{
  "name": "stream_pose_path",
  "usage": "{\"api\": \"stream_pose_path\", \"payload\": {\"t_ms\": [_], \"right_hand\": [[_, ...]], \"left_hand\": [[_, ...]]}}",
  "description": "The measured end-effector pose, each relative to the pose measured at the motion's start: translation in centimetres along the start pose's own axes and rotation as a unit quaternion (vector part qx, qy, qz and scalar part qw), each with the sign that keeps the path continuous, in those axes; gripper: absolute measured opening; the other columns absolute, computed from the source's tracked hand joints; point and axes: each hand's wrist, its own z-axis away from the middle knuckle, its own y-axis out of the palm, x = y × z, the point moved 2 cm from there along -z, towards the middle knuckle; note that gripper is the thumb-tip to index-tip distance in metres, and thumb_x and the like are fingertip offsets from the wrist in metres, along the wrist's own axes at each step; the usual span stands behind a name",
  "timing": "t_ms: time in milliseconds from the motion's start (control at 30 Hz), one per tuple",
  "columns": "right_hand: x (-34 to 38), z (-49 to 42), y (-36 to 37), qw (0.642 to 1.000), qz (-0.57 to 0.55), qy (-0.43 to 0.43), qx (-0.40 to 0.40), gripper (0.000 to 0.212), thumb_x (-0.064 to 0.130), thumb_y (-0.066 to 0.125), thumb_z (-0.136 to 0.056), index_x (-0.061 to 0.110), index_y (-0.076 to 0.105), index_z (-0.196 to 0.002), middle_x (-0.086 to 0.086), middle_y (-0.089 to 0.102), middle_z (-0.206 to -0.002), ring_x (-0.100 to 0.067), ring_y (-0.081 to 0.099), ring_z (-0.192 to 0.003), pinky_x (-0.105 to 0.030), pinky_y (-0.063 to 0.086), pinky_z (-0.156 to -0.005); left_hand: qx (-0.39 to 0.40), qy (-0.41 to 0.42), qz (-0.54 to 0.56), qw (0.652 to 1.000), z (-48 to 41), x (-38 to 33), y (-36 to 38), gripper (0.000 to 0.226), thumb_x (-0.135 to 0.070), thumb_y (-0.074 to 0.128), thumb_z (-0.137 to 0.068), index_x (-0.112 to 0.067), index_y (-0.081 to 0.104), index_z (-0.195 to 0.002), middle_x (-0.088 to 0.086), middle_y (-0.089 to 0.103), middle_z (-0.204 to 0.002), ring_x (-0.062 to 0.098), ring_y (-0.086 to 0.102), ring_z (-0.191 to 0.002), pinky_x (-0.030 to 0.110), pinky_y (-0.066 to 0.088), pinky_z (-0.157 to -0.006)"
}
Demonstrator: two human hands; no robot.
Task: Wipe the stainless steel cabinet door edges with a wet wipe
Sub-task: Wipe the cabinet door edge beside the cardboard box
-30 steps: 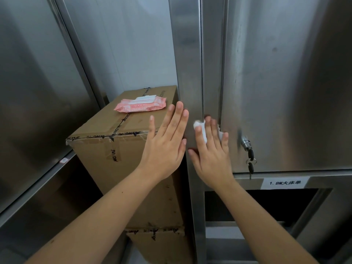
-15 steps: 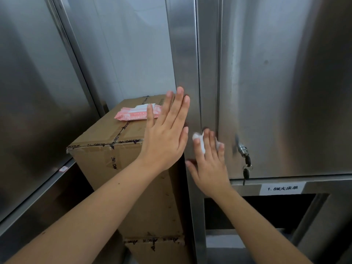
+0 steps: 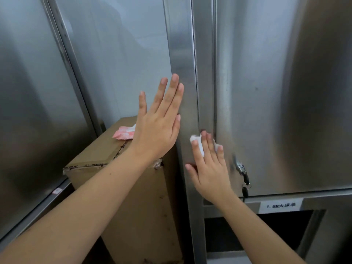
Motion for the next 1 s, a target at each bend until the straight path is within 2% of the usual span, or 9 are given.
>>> {"api": "stream_pose_path", "payload": {"t_ms": [67, 167, 300, 400, 467, 567, 733, 900, 1000], "right_hand": [[0.2, -3.7, -1.8, 0.999, -0.005, -0.006, -0.039, 0.068, 0.043, 0.03, -0.096, 0.02, -0.009, -0.147, -0.013, 0.001, -0.153, -0.021, -0.005, -0.143, -0.033, -0.01, -0.115], [0.4, -7.6, -4.4, 0.998, 0.005, -0.023, -0.065, 0.067, 0.045, 0.029, -0.096, 0.016, -0.003, -0.146, -0.013, 0.001, -0.153, -0.023, -0.001, -0.143, -0.035, -0.007, -0.115], [0.5, -10.7, -7.0, 0.998, 0.023, -0.043, -0.038, 0.067, 0.05, 0.025, -0.095, 0.018, -0.007, -0.145, -0.011, -0.006, -0.154, -0.023, -0.007, -0.143, -0.031, -0.013, -0.114], [0.8, -13.4, -8.8, 0.998, 0.031, -0.044, -0.038, 0.068, 0.05, 0.025, -0.094, 0.02, -0.009, -0.144, -0.011, -0.005, -0.154, -0.021, -0.009, -0.143, -0.029, -0.016, -0.113], [1.0, -14.9, -10.0, 0.997, 0.04, -0.054, -0.041, 0.069, 0.051, 0.026, -0.093, 0.019, -0.01, -0.143, -0.011, -0.006, -0.154, -0.021, -0.01, -0.143, -0.028, -0.017, -0.112], [1.0, -16.8, -11.3, 0.995, 0.054, -0.073, -0.045, 0.07, 0.053, 0.023, -0.093, 0.02, -0.015, -0.142, -0.009, -0.012, -0.153, -0.02, -0.015, -0.142, -0.028, -0.018, -0.112], [1.0, -20.4, -13.5, 0.991, 0.078, -0.088, -0.06, 0.07, 0.056, 0.016, -0.091, 0.021, -0.018, -0.14, -0.007, -0.015, -0.151, -0.018, -0.018, -0.141, -0.03, -0.014, -0.113], [0.9, -22.9, -15.2, 0.986, 0.111, -0.108, -0.055, 0.068, 0.056, 0.011, -0.091, 0.021, -0.018, -0.141, -0.011, -0.009, -0.156, -0.021, -0.013, -0.143, -0.03, -0.012, -0.114], [1.1, -24.7, -16.4, 0.987, 0.108, -0.107, -0.058, 0.066, 0.058, 0.007, -0.089, 0.025, -0.021, -0.138, -0.01, -0.009, -0.157, -0.019, -0.015, -0.143, -0.028, -0.015, -0.113]], "left_hand": [[-0.011, 0.012, -0.002, 1.0, -1.0, 0.7, -0.4, 0.057, -0.021, 0.032, -0.094, -0.007, 0.016, -0.147, 0.011, 0.015, -0.155, 0.025, 0.011, -0.143, 0.051, 0.003, -0.111], [-0.02, 0.022, 0.002, 1.0, -2.7, 1.7, -1.1, 0.057, -0.02, 0.033, -0.095, -0.008, 0.014, -0.147, 0.011, 0.015, -0.155, 0.023, 0.009, -0.143, 0.049, 0.001, -0.111], [-0.023, 0.005, 0.021, 1.0, -5.1, 2.4, -2.1, 0.058, -0.021, 0.032, -0.097, -0.012, 0.002, -0.147, 0.005, 0.001, -0.155, 0.017, -0.003, -0.142, 0.046, -0.004, -0.111], [-0.034, 0.001, 0.018, 0.999, -6.9, 3.0, -2.9, 0.057, -0.023, 0.028, -0.096, -0.01, 0.004, -0.147, 0.007, 0.004, -0.156, 0.02, 0.001, -0.143, 0.047, -0.002, -0.111], [-0.032, -0.006, 0.007, 0.999, -8.1, 3.5, -3.5, 0.057, -0.027, 0.023, -0.097, -0.012, -0.001, -0.146, 0.005, -0.002, -0.155, 0.019, -0.003, -0.143, 0.047, -0.004, -0.111], [-0.031, -0.021, -0.004, 0.999, -9.7, 4.2, -4.3, 0.056, -0.033, 0.014, -0.096, -0.014, -0.009, -0.144, 0.0, -0.015, -0.151, 0.017, -0.013, -0.141, 0.046, -0.008, -0.11], [-0.027, -0.028, 0.026, 0.999, -11.9, 4.7, -5.0, 0.057, -0.032, 0.015, -0.096, -0.018, -0.02, -0.139, -0.004, -0.027, -0.147, 0.014, -0.025, -0.137, 0.042, -0.014, -0.108], [-0.031, -0.005, 0.053, 0.998, -13.3, 6.0, -6.0, 0.056, -0.032, 0.014, -0.095, -0.022, -0.017, -0.14, -0.008, -0.025, -0.148, 0.01, -0.025, -0.137, 0.04, -0.014, -0.109], [-0.036, -0.001, 0.045, 0.998, -14.4, 6.5, -6.5, 0.054, -0.038, 0.003, -0.093, -0.024, -0.022, -0.138, -0.01, -0.029, -0.146, 0.009, -0.028, -0.136, 0.039, -0.015, -0.108]]}}
